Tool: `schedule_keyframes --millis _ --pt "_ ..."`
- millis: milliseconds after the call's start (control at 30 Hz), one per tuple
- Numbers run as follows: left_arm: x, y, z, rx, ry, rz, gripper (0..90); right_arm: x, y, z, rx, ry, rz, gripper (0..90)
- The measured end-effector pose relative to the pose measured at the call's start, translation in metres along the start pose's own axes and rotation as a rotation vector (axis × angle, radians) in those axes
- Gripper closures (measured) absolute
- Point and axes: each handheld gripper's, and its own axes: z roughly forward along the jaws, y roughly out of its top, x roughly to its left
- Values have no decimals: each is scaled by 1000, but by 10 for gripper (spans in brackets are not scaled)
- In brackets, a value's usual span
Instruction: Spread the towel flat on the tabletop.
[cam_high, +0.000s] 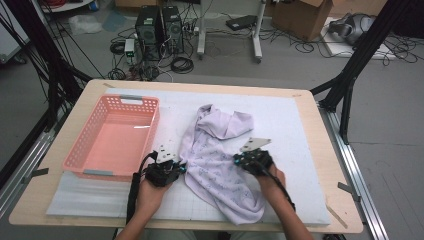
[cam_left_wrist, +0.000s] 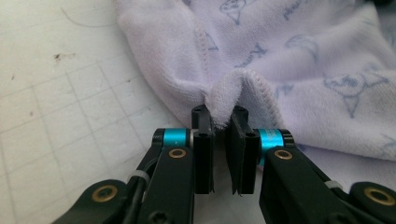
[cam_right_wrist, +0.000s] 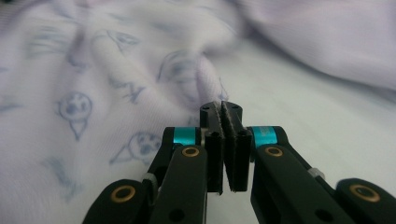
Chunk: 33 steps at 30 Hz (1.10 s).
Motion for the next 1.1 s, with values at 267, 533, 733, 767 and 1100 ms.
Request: schedule_keyframes --millis 267,533,733,767,1100 --pt "-21 45 47 -9 3 75 829 -40 -9 -44 -57 -262 50 878" --pt "-18 64 73 -14 58 57 791 -58 -5 -40 -81 -301 111 855" --pt "-15 48 56 -33 -32 9 429 -64 -24 -45 -146 -212 178 647" --pt "-15 44 50 -46 -47 1 420 -65 -28 -49 -168 -201 188 632" --pt "-39 24 36 36 -114 93 394 -65 -76 -79 -190 -197 234 587"
